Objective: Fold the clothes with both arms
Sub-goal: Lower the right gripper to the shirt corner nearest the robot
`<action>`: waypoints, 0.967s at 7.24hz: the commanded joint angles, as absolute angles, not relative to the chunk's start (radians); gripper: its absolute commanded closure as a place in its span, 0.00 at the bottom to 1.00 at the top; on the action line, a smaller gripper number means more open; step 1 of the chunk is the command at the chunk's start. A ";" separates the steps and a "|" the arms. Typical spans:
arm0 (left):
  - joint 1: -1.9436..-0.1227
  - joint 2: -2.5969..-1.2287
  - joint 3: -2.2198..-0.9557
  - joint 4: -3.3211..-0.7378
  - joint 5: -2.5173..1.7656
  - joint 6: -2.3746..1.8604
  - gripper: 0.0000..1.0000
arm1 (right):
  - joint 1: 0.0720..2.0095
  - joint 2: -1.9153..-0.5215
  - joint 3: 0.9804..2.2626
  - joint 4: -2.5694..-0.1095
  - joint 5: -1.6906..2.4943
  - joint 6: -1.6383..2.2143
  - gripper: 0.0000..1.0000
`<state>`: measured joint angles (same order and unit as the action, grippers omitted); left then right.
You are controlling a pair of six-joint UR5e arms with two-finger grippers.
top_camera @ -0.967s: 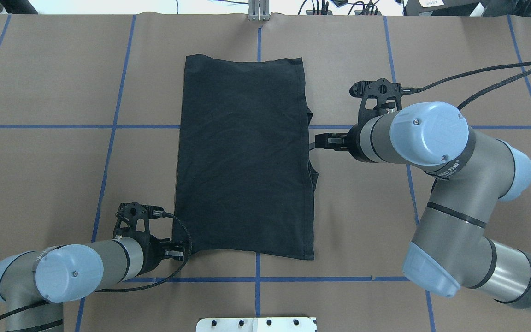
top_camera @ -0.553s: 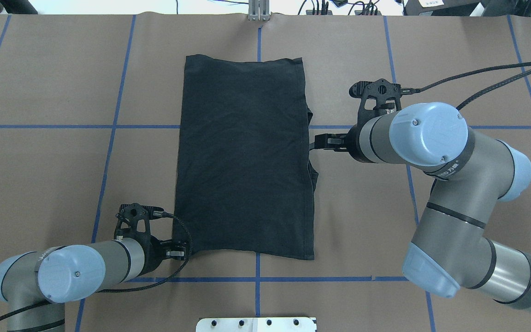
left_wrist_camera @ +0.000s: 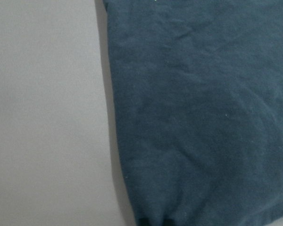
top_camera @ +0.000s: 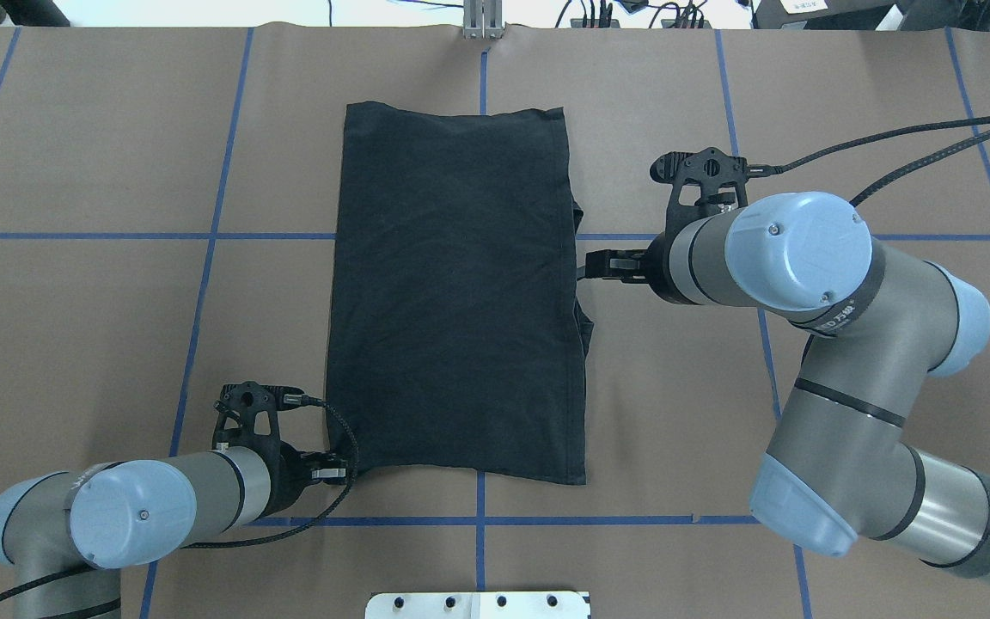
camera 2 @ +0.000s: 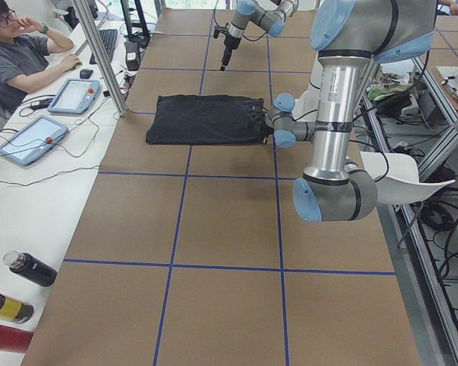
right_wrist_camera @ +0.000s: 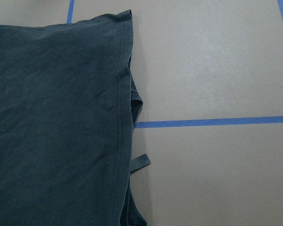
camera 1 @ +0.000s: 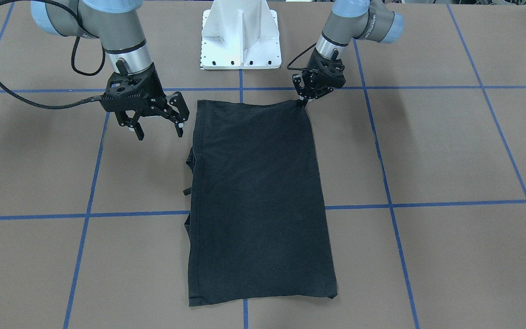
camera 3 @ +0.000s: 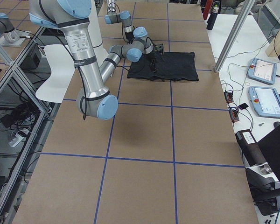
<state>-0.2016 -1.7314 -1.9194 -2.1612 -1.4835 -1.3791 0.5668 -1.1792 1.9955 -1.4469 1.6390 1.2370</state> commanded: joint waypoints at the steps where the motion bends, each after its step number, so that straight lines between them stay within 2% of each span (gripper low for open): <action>1: -0.201 -1.733 -1.925 -2.161 -1.485 -1.384 1.00 | 0.536 -1.169 2.003 -1.448 1.625 1.293 0.00; 3: -0.201 -1.735 -1.925 -2.161 -1.485 -1.397 1.00 | 0.371 -1.169 2.005 -1.454 1.443 1.579 0.01; 5: -0.201 -1.738 -1.925 -2.163 -1.483 -1.407 1.00 | 0.261 -1.164 1.985 -1.462 1.413 1.666 0.00; 7: -0.198 -1.736 -1.925 -2.163 -1.483 -1.419 1.00 | 0.184 -1.142 1.907 -1.462 1.338 1.723 0.00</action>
